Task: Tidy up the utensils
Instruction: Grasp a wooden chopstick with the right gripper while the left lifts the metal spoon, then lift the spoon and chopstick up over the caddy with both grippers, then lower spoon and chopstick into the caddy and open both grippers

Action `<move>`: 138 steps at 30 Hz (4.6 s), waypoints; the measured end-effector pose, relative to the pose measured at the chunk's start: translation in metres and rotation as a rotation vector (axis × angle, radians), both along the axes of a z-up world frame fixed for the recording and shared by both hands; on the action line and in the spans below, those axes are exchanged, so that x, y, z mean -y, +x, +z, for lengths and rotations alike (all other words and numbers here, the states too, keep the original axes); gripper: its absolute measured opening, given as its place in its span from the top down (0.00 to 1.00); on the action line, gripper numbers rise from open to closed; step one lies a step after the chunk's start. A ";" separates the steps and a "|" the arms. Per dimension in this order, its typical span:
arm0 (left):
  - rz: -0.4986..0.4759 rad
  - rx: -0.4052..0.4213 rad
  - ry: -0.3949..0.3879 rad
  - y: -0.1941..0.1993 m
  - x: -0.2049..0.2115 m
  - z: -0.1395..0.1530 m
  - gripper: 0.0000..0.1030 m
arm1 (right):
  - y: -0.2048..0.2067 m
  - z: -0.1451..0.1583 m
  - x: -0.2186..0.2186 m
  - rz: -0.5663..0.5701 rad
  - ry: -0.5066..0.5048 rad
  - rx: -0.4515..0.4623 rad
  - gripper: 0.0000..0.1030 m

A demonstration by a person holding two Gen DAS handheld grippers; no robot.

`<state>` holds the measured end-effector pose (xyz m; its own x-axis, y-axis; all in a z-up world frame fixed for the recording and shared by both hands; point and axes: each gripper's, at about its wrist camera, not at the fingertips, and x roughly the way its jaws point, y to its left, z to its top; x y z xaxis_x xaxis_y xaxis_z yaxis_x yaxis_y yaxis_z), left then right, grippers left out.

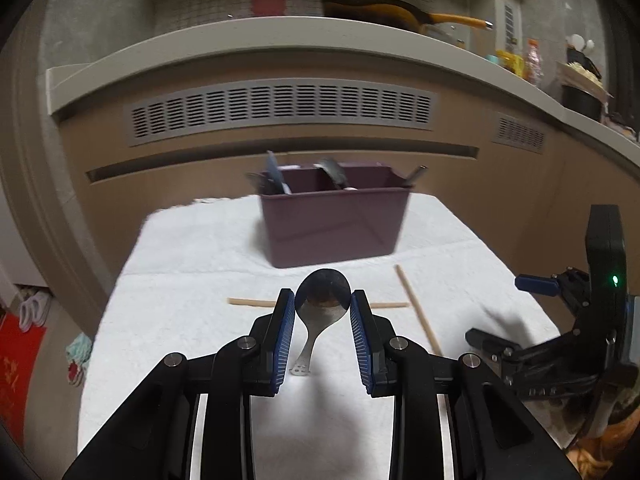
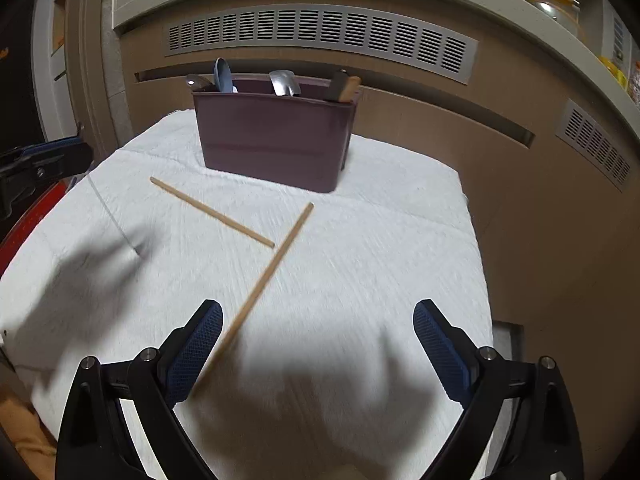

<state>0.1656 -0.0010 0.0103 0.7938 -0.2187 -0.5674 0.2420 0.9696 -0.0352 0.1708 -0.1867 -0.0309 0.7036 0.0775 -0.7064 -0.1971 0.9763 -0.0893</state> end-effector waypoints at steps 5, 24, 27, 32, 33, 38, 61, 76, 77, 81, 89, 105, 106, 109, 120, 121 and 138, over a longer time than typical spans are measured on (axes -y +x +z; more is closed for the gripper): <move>0.038 0.013 -0.066 0.002 -0.029 0.002 0.71 | 0.046 -0.003 -0.008 -0.072 0.021 -0.022 0.34; 0.027 -0.012 -0.130 0.001 -0.050 -0.005 0.71 | 0.106 -0.039 -0.035 -0.040 0.071 -0.211 0.92; 0.021 -0.024 -0.128 -0.001 -0.049 -0.004 0.71 | 0.094 -0.030 -0.032 -0.018 0.096 -0.192 0.93; -0.001 -0.042 -0.145 -0.006 -0.042 0.003 0.71 | 0.058 0.006 -0.020 0.013 0.133 -0.102 0.94; -0.005 -0.039 -0.145 -0.008 -0.040 0.005 0.71 | 0.049 0.015 -0.017 0.021 0.139 -0.080 0.94; -0.039 -0.017 -0.129 -0.023 -0.025 0.023 0.71 | 0.016 0.058 -0.011 0.064 0.164 0.018 0.94; -0.031 -0.046 -0.116 -0.039 -0.021 0.030 0.71 | 0.044 0.016 -0.021 0.110 0.136 -0.099 0.74; -0.041 -0.096 -0.152 -0.025 -0.035 0.006 0.71 | 0.113 -0.040 -0.037 0.040 0.166 -0.214 0.79; -0.042 -0.097 -0.151 -0.025 -0.034 0.006 0.71 | 0.111 -0.039 -0.038 0.055 0.161 -0.216 0.84; -0.048 -0.099 -0.140 -0.026 -0.030 0.007 0.71 | 0.100 -0.032 -0.045 0.106 0.150 -0.225 0.94; -0.058 -0.096 -0.133 -0.029 -0.023 0.013 0.71 | 0.041 0.029 -0.030 0.162 0.186 -0.074 0.94; -0.098 0.010 -0.085 -0.054 0.007 0.062 0.71 | -0.038 0.122 -0.005 0.182 0.236 0.214 0.94; -0.096 0.027 -0.080 -0.053 0.008 0.069 0.71 | -0.039 0.129 -0.004 0.181 0.232 0.233 0.94; -0.102 0.080 -0.068 -0.047 0.011 0.094 0.71 | -0.034 0.151 -0.005 0.175 0.222 0.283 0.94; -0.112 0.321 -0.068 0.031 0.016 0.198 0.71 | 0.018 0.270 -0.012 0.122 0.188 0.543 0.94; -0.115 0.330 -0.073 0.044 0.016 0.199 0.71 | 0.025 0.274 -0.014 0.118 0.187 0.561 0.94; -0.093 0.045 -0.107 0.190 0.029 0.083 0.71 | 0.175 0.164 -0.015 0.022 0.183 0.334 0.94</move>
<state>0.3560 -0.0299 0.0930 0.7915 -0.3498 -0.5011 0.3341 0.9343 -0.1245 0.3454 -0.1719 0.1333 0.8893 0.1988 -0.4118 -0.2077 0.9779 0.0236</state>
